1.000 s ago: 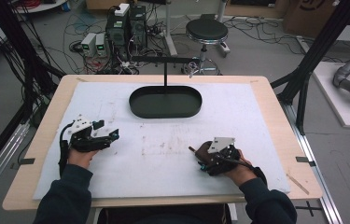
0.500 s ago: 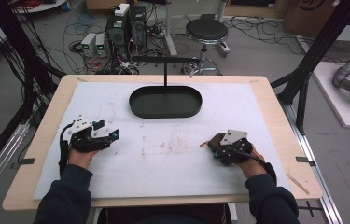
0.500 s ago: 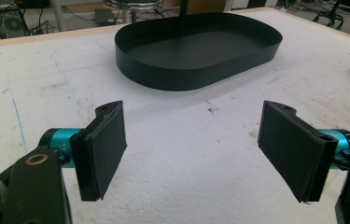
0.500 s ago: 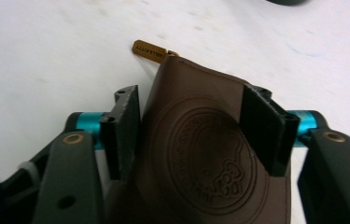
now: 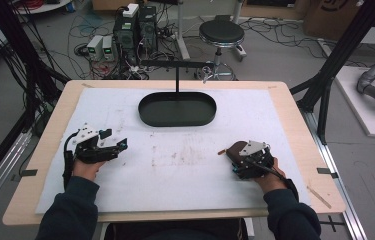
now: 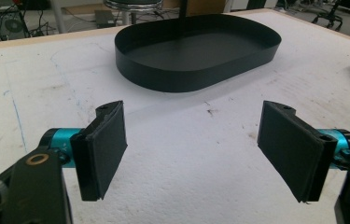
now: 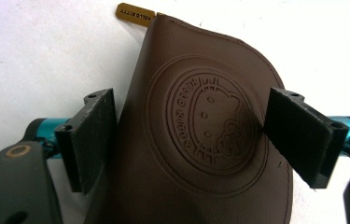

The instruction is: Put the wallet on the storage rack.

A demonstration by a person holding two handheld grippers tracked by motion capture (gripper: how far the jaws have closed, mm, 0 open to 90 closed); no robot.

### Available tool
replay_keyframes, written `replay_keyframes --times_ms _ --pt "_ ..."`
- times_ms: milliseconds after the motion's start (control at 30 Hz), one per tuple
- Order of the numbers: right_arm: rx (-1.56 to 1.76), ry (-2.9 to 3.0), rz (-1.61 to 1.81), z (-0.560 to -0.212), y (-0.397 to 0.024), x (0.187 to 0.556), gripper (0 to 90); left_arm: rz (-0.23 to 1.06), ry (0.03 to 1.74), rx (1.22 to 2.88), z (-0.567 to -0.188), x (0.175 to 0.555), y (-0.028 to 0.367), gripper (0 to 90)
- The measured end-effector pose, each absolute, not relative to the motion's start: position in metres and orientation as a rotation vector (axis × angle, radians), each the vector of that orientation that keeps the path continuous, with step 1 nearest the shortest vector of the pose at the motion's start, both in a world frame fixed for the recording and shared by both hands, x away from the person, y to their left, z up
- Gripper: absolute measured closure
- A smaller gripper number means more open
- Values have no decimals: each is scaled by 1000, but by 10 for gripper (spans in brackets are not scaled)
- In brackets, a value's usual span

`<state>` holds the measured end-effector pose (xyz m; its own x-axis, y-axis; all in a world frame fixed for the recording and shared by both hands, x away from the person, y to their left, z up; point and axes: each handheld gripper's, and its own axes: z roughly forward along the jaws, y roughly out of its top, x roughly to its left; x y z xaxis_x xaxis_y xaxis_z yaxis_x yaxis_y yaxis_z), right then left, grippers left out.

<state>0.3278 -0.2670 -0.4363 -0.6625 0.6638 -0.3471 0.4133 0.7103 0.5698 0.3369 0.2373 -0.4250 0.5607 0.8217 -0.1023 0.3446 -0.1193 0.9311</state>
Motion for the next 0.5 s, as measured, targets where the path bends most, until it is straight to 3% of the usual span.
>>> replay_keyframes --times_ms 200,333,400,500 --pt "886 2379 565 -431 -262 328 298 545 980 1708 -425 337 236 238" --pt "909 2383 546 -425 -259 326 409 546 983 1708 -425 337 237 238" --pt "910 2380 586 -421 -260 324 505 545 982 1707 -425 337 237 238" --pt "922 2369 634 -417 -262 322 559 544 983 1706 -426 337 237 238"
